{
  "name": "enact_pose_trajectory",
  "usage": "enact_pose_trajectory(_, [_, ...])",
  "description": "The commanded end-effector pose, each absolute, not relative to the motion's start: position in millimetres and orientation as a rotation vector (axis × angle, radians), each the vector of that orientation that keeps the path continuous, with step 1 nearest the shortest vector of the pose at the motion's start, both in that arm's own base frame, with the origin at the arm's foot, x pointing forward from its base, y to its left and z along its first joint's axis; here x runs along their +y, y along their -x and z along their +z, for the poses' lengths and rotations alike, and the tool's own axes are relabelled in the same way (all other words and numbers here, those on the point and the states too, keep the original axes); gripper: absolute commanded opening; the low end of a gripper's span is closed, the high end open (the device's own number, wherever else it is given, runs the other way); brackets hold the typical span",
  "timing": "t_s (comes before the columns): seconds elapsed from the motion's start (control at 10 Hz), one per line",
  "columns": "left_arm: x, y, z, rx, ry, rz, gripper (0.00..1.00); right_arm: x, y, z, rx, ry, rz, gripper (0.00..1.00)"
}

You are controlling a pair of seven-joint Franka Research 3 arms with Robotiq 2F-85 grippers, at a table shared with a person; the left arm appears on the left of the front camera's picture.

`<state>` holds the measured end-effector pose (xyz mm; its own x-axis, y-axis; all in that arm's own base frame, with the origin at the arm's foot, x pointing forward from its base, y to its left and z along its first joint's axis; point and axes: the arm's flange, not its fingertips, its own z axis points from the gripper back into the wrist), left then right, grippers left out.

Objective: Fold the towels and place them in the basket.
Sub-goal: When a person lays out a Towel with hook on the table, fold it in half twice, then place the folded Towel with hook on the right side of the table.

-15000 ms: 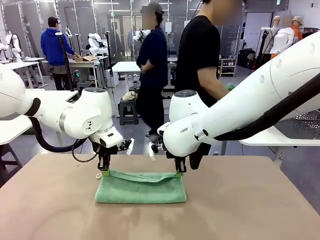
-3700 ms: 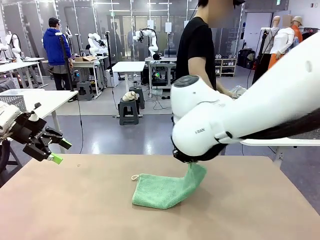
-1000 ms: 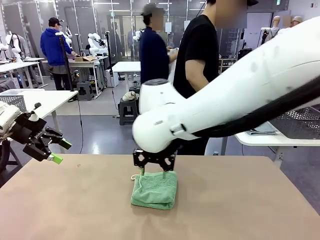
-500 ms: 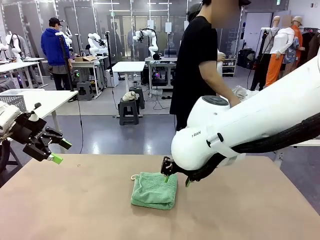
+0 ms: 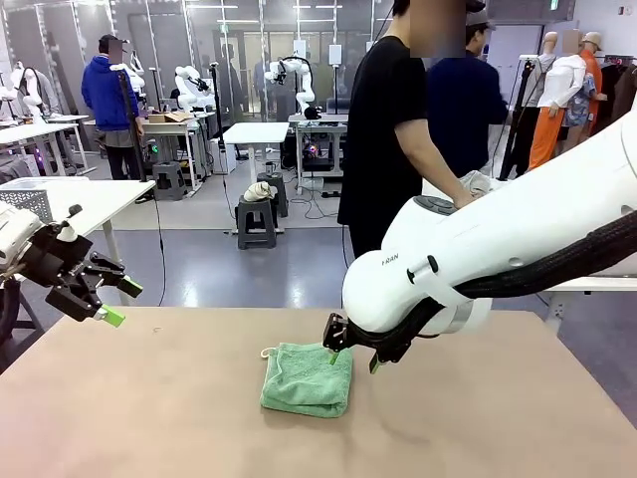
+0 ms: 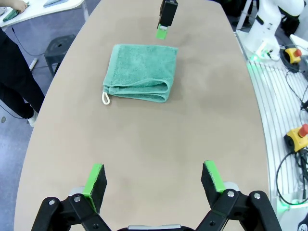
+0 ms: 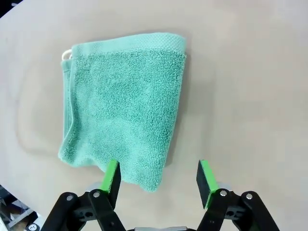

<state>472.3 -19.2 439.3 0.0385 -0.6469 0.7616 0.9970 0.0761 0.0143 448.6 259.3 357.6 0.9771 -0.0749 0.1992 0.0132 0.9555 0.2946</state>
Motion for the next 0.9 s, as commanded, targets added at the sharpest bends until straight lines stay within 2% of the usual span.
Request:
enact_pose_trajectory(0.0, [-18.8, -472.6, 440.4, -0.708, 0.633, -1.398, 1.00, 261.0, -445.1, 360.6, -0.217, -0.295, -0.050, 0.80])
enact_pose_trajectory(0.8, [-18.8, -472.6, 440.4, -0.708, 0.633, -1.398, 1.00, 261.0, -445.1, 360.6, -0.217, -0.295, -0.050, 0.80])
